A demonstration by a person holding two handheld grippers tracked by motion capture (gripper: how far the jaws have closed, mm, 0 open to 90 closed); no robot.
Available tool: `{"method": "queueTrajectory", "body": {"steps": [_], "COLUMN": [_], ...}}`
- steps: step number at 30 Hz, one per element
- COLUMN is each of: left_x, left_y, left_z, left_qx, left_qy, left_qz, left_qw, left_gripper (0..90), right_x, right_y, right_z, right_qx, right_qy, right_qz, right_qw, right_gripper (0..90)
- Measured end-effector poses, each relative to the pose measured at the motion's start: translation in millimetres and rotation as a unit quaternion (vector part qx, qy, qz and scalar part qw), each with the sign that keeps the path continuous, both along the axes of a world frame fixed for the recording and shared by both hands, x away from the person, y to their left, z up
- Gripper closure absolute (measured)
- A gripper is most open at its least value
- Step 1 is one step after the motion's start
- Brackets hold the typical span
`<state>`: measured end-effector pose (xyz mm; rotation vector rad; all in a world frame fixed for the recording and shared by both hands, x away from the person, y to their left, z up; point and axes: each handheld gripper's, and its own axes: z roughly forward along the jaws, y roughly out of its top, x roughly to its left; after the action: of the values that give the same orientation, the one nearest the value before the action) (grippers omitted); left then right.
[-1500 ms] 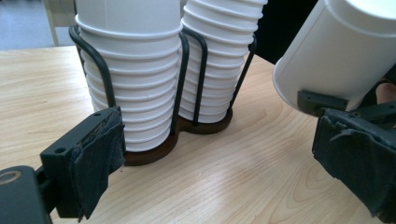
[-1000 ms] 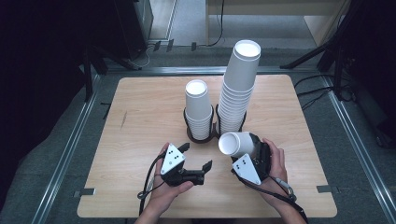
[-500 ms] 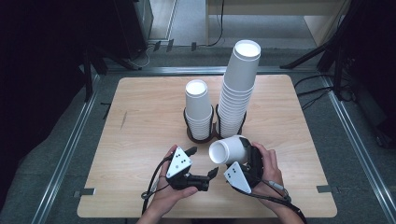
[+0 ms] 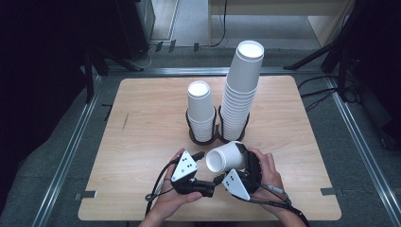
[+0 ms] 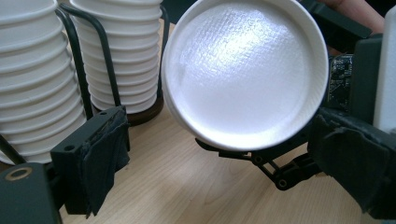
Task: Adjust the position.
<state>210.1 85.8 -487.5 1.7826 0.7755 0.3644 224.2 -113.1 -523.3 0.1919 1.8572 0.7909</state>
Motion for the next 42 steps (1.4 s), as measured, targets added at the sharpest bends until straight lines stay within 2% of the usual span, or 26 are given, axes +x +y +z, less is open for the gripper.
{"method": "queueTrajectory", "body": {"steps": [11,25,36,42], "left_x": [-0.7,-2.3,-0.7,0.2], "left_y": [0.7,-0.9,-0.6,0.8], "left_z": [1.3,1.2,0.6,0.9], "left_qx": [0.004,0.003,0.001,-0.007], "left_qy": [-0.003,-0.006,0.004,0.01], "left_qz": [-0.007,-0.011,-0.008,-0.009], "left_qw": [1.0,0.9999,1.0,0.9999], "left_gripper": [6.5,13.5,15.8,19.4], "right_x": [-4.4,-7.2,-9.1,-10.0], "right_y": [4.7,5.5,5.8,5.8], "right_z": [-3.8,-4.3,-4.7,-5.0], "right_qx": [-0.003,-0.003,-0.005,-0.007], "right_qy": [0.009,0.012,0.017,0.016], "right_qz": [0.029,0.054,0.069,0.071], "right_qw": [0.9995,0.9985,0.9975,0.9973], "right_gripper": [13.5,13.5,13.4,13.4]}}
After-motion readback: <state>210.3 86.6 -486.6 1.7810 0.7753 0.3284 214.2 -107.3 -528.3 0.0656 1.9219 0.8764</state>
